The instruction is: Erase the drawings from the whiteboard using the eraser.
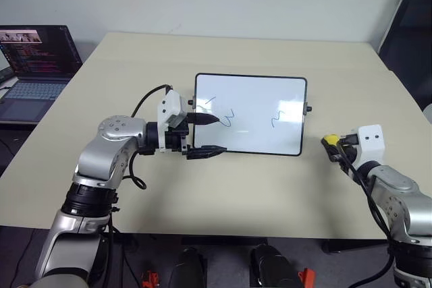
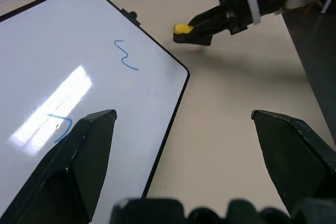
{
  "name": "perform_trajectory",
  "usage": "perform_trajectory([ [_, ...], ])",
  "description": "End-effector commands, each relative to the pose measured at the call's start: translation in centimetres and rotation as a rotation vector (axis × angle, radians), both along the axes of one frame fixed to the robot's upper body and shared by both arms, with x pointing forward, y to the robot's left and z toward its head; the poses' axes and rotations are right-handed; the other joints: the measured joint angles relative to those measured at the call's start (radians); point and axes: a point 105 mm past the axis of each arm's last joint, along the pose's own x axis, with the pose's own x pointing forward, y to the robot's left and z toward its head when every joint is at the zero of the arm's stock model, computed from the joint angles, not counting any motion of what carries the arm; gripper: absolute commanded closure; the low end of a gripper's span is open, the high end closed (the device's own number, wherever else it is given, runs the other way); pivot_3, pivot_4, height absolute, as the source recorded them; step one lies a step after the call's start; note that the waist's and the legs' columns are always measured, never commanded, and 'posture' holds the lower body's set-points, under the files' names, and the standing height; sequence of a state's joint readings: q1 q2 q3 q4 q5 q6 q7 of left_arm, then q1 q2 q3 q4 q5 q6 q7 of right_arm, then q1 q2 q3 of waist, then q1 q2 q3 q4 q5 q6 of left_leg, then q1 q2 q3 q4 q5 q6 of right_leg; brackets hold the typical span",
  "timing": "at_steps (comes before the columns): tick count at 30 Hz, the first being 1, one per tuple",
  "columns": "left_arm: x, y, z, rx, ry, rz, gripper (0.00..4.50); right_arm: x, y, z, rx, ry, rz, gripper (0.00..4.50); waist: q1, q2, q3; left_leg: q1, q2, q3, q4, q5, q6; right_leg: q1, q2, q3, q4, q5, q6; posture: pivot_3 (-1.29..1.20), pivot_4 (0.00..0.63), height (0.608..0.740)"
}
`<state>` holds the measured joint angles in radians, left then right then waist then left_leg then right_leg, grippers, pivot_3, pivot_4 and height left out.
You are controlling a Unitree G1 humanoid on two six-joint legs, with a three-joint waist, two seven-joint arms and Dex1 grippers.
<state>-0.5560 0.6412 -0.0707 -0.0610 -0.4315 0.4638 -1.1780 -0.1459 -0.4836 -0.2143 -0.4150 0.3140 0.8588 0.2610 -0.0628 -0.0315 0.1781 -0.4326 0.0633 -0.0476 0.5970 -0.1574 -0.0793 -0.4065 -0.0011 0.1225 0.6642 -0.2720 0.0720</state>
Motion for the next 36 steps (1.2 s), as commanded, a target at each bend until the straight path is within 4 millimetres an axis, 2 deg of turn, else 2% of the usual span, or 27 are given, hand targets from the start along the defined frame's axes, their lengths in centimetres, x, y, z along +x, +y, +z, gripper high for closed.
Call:
perform_trajectory([
  [1,-0.4,-0.5,1.8,-0.024,-0.058,0.011,0.0,-0.8,3.5,2.4,-0.019,-0.072,0.142,3.42,0.0,0.0,0.0,0.0,0.0,0.0,0.0,0.0,0.0,0.0,0.0,0.0,0.0,0.0,0.0,0.0,0.15,0.74],
  [4,-0.3,-1.0,2.5,-0.045,-0.057,0.023,0.0,-0.6,5.5,3.7,-0.036,-0.122,0.197,3.42,0.0,0.0,0.0,0.0,0.0,0.0,0.001,0.0,0.0,0.0,0.0,0.0,0.0,0.0,0.0,0.0,0.15,0.74],
  [7,0.0,-1.1,2.9,-0.05,-0.05,0.03,0.0,0.8,6.6,5.1,-0.08,-0.181,0.204,3.42,-0.001,0.0,0.0,0.0,0.0,0.0,0.002,0.0,0.0,0.0,0.0,0.001,0.0,0.0,0.0,0.0,0.15,0.74],
  [14,0.1,-0.7,3.0,-0.06,-0.026,0.018,0.0,4.4,6.8,6.3,-0.201,-0.265,0.15,3.42,0.001,0.0,0.0,0.0,0.0,0.001,0.001,0.0,0.0,0.0,0.0,0.0,-0.001,0.0,0.0,0.0,0.15,0.74],
  [16,0.1,-0.5,2.8,-0.058,-0.026,0.022,0.0,4.8,7.0,6.1,-0.212,-0.271,0.15,3.42,0.003,0.0,0.0,0.0,0.0,0.0,0.0,0.0,0.0,0.0,0.0,0.0,-0.001,0.001,0.001,0.0,0.15,0.74],
  [19,0.4,0.1,2.3,-0.054,-0.024,0.043,0.0,4.8,8.1,4.5,-0.257,-0.233,0.207,3.43,0.003,0.0,0.0,0.0,0.0,0.0,-0.002,0.0,0.0,-0.001,0.0,-0.001,-0.001,0.002,0.004,0.0,0.15,0.74],
  [23,0.7,1.0,1.6,-0.05,-0.015,0.072,0.0,3.3,10.4,1.8,-0.353,-0.149,0.389,3.43,0.001,0.0,0.0,0.0,0.0,0.0,-0.002,0.0,0.0,-0.001,0.0,-0.001,0.0,0.002,0.004,0.0,0.15,0.74],
  [25,0.9,1.5,1.2,-0.049,-0.007,0.087,0.0,3.0,10.8,1.1,-0.411,-0.128,0.434,3.43,0.001,0.0,0.0,0.0,0.0,0.0,-0.001,0.0,0.0,-0.001,0.0,-0.001,0.0,0.0,0.001,0.0,0.15,0.74],
  [27,0.9,1.6,1.0,-0.048,-0.005,0.087,0.0,3.4,10.6,1.3,-0.445,-0.143,0.419,3.43,-0.001,0.0,0.0,0.0,0.0,0.0,0.0,0.0,0.0,-0.001,0.0,0.0,0.001,0.0,0.0,0.0,0.15,0.74],
  [32,1.0,1.8,0.7,-0.047,-0.002,0.085,0.0,5.8,8.7,4.0,-0.511,-0.267,0.229,3.43,0.001,0.0,0.0,0.0,0.0,0.001,0.007,0.0,0.0,0.001,0.0,0.0,0.001,0.001,-0.001,0.0,0.15,0.74],
  [34,1.0,1.8,0.7,-0.048,0.0,0.084,0.0,6.1,8.8,4.1,-0.505,-0.265,0.225,3.43,0.001,0.0,0.0,0.0,0.0,0.001,0.008,0.0,0.0,0.001,0.0,0.001,0.001,0.002,-0.001,0.0,0.15,0.74],
  [36,1.0,1.8,0.6,-0.049,0.001,0.081,0.0,5.9,9.4,3.3,-0.497,-0.231,0.27,3.43,0.001,0.0,0.0,0.0,0.0,0.001,0.008,0.0,0.0,0.001,0.0,0.001,0.001,0.002,-0.001,0.0,0.15,0.74],
])
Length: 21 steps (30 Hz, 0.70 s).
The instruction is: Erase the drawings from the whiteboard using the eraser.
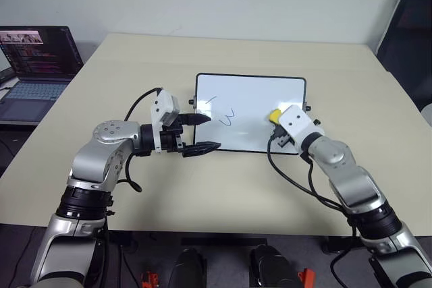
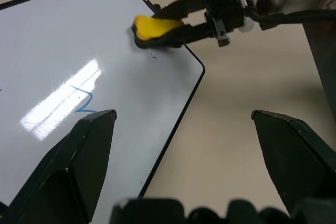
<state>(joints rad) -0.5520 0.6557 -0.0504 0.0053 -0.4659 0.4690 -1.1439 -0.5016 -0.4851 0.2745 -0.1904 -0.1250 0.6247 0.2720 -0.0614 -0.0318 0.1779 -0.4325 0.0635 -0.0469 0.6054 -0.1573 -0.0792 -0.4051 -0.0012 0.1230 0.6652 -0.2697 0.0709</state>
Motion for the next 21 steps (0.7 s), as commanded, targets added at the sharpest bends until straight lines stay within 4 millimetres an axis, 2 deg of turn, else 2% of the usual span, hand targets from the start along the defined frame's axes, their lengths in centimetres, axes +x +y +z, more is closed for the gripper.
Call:
perform_trajectory([
  [1,0.1,0.4,1.0,-0.009,-0.046,0.003,0.0,0.0,0.2,-0.4,-0.006,0.032,0.016,3.43,0.0,0.0,0.0,0.0,0.0,0.0,0.0,0.0,0.0,0.0,0.0,0.0,0.0,0.0,0.0,0.0,0.15,0.74],
  [6,0.0,0.3,0.8,-0.01,-0.043,0.0,0.0,-2.2,1.4,-3.6,-0.013,0.228,0.127,3.43,-0.001,0.0,0.0,0.0,0.001,0.0,0.0,0.0,0.0,0.0,0.0,0.0,0.0,0.0,0.0,0.0,0.15,0.74],
  [8,0.0,0.3,0.8,-0.009,-0.043,-0.002,0.0,-2.4,1.1,-3.9,-0.028,0.236,0.121,3.43,-0.001,0.0,0.0,0.0,0.001,0.0,0.0,0.0,0.0,0.0,0.001,0.0,0.001,0.0,0.0,0.0,0.15,0.74],
  [10,0.0,0.3,0.8,-0.009,-0.043,-0.005,0.0,-1.9,0.4,-3.3,-0.039,0.199,0.083,3.43,-0.001,0.0,0.0,0.0,0.001,0.0,0.0,0.0,0.0,0.0,0.001,0.0,0.001,0.0,0.0,0.0,0.15,0.74],
  [13,0.0,0.2,0.8,-0.009,-0.044,-0.012,0.0,-0.1,-1.4,-0.6,-0.053,0.039,-0.043,3.43,-0.001,0.0,0.0,0.0,0.001,0.0,0.002,0.0,0.0,0.0,0.0,0.0,0.001,0.001,0.0,0.0,0.15,0.74],
  [16,0.0,0.1,0.8,-0.01,-0.042,-0.021,0.0,0.6,-2.2,1.0,-0.051,-0.045,-0.096,3.43,-0.001,0.0,0.0,0.0,0.0,0.0,0.003,0.001,0.001,0.0,0.0,0.001,0.0,0.001,-0.001,0.0,0.15,0.74],
  [19,-0.2,-0.1,0.7,-0.01,-0.038,-0.034,0.0,0.7,-2.0,1.1,-0.04,-0.048,-0.085,3.43,0.002,0.0,0.0,0.0,0.0,0.0,0.003,0.001,0.002,0.0,0.0,0.001,0.0,0.001,-0.001,0.0,0.15,0.74],
  [21,-0.2,-0.2,0.7,-0.011,-0.039,-0.037,0.0,0.3,-1.6,-0.2,-0.039,0.021,-0.056,3.43,0.001,0.0,0.0,0.0,0.0,0.0,0.002,0.001,0.002,0.0,0.0,0.001,0.0,0.001,-0.001,0.0,0.15,0.74],
])
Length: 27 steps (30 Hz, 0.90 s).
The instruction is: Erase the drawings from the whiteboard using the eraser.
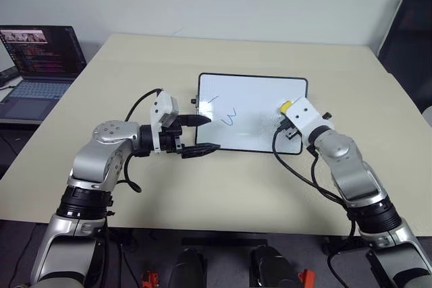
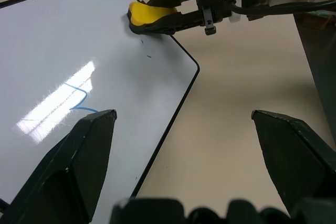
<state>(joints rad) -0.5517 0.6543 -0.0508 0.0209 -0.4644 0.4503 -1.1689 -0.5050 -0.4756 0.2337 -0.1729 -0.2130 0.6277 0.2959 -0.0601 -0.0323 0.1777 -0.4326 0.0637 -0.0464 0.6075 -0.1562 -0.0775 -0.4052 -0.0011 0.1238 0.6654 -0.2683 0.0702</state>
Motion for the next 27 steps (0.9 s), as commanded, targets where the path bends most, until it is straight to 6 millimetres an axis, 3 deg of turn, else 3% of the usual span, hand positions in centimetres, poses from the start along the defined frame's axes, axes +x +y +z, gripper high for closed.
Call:
perform_trajectory([
  [1,-0.1,-0.2,0.8,-0.009,-0.039,-0.017,0.0,-0.4,0.0,-1.3,0.009,0.082,0.019,3.43,0.0,0.0,0.0,0.0,0.0,0.0,-0.001,0.0,0.0,0.0,0.0,0.0,0.0,0.0,0.0,0.0,0.15,0.74],
  [6,-0.2,-0.3,0.9,-0.009,-0.041,-0.019,0.0,-2.8,1.3,-4.5,0.003,0.284,0.135,3.43,-0.003,0.0,0.0,0.0,0.001,0.0,-0.003,0.0,0.0,0.0,0.001,-0.001,0.0,0.0,0.0,0.0,0.15,0.74],
  [9,-0.2,-0.3,0.9,-0.009,-0.041,-0.019,0.0,-3.7,2.0,-4.9,-0.005,0.335,0.199,3.43,-0.005,0.0,0.0,0.0,0.001,0.0,-0.002,0.0,0.0,0.0,0.001,0.0,0.0,0.0,0.0,0.0,0.15,0.74],
  [11,-0.2,-0.3,0.9,-0.01,-0.041,-0.02,0.0,-3.7,2.0,-4.7,-0.019,0.323,0.194,3.43,-0.005,0.0,0.0,0.0,0.001,0.0,-0.001,0.0,0.0,0.0,0.001,0.0,0.0,0.0,0.0,0.0,0.15,0.74],
  [15,-0.3,-0.4,0.8,-0.011,-0.039,-0.027,0.0,-0.4,-0.5,0.0,-0.047,0.02,-0.009,3.43,-0.007,0.0,0.0,0.0,0.0,0.0,0.0,0.0,0.0,-0.001,0.0,0.001,-0.001,0.0,0.0,0.0,0.15,0.74],
  [18,-0.6,-0.5,0.6,0.003,-0.036,-0.038,0.0,0.2,-1.0,1.4,-0.033,-0.049,-0.042,3.43,-0.006,0.0,0.0,0.0,-0.001,0.0,0.0,0.0,0.0,-0.001,0.0,0.001,-0.001,0.0,0.0,0.0,0.15,0.74],
  [22,-0.7,-0.5,0.6,0.001,-0.035,-0.036,0.0,0.1,-1.2,0.7,-0.031,-0.015,-0.045,3.43,-0.004,0.0,0.0,0.0,0.0,0.001,-0.001,0.0,0.0,-0.001,0.0,0.001,-0.001,0.0,0.0,0.0,0.15,0.74],
  [27,-0.7,-0.4,0.6,-0.002,-0.034,-0.033,0.0,-1.2,0.3,-1.8,-0.051,0.127,0.064,3.43,-0.007,-0.001,0.0,0.0,0.0,0.0,-0.007,0.0,0.0,-0.002,0.0,0.0,-0.002,0.0,0.0,0.0,0.15,0.74],
])
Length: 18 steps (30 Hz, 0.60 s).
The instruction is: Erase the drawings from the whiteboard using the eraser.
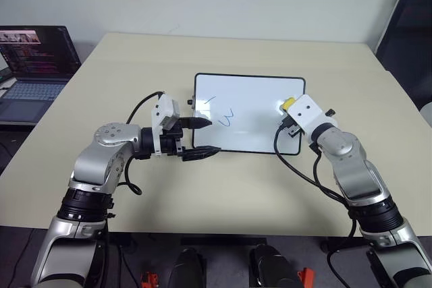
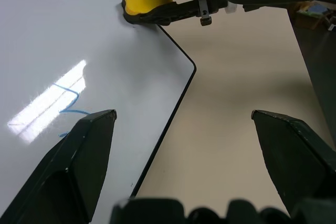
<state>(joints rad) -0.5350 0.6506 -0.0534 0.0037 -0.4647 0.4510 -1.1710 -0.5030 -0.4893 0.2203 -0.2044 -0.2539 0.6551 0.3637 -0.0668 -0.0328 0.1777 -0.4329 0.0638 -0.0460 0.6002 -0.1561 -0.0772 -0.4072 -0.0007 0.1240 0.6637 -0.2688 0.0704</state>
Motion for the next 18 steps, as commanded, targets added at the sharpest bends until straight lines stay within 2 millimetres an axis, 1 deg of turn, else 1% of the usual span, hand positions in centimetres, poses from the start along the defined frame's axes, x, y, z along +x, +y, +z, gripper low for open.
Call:
perform_trajectory([
  [1,-0.4,-0.3,0.9,-0.004,-0.039,-0.021,0.0,-1.2,0.9,-2.6,-0.013,0.138,0.066,3.43,0.0,0.0,0.0,0.0,0.0,0.0,0.0,0.0,0.0,0.0,0.0,0.0,0.0,0.0,0.0,0.0,0.15,0.74],
  [4,-0.3,-0.4,0.9,-0.007,-0.037,-0.018,0.0,-2.0,1.1,-3.6,-0.025,0.191,0.089,3.43,-0.002,0.0,0.0,0.001,0.0,-0.001,0.0,0.0,0.0,0.0,0.0,0.0,0.0,0.0,0.0,0.0,0.15,0.74],
  [10,-0.3,-0.3,0.9,-0.012,-0.032,-0.007,0.0,-2.2,1.1,-3.4,-0.045,0.196,0.094,3.43,-0.005,0.0,0.0,0.001,0.0,0.0,0.005,0.0,0.0,0.001,0.0,0.0,0.0,0.0,-0.001,0.0,0.15,0.74],
  [14,-0.2,0.2,0.6,-0.025,-0.02,0.034,0.0,-2.8,1.5,-3.8,-0.041,0.231,0.133,3.43,-0.006,0.0,0.0,0.001,0.0,0.0,0.005,0.0,0.0,0.001,0.0,0.0,0.0,0.0,-0.001,0.0,0.15,0.74],
  [18,-0.8,1.4,-0.2,-0.022,0.008,0.081,0.0,-3.5,2.8,-4.2,-0.052,0.242,0.2,3.43,-0.009,0.0,0.0,0.001,0.0,0.0,0.001,0.0,0.0,0.0,0.0,0.0,0.0,0.0,-0.001,0.0,0.15,0.74],
])
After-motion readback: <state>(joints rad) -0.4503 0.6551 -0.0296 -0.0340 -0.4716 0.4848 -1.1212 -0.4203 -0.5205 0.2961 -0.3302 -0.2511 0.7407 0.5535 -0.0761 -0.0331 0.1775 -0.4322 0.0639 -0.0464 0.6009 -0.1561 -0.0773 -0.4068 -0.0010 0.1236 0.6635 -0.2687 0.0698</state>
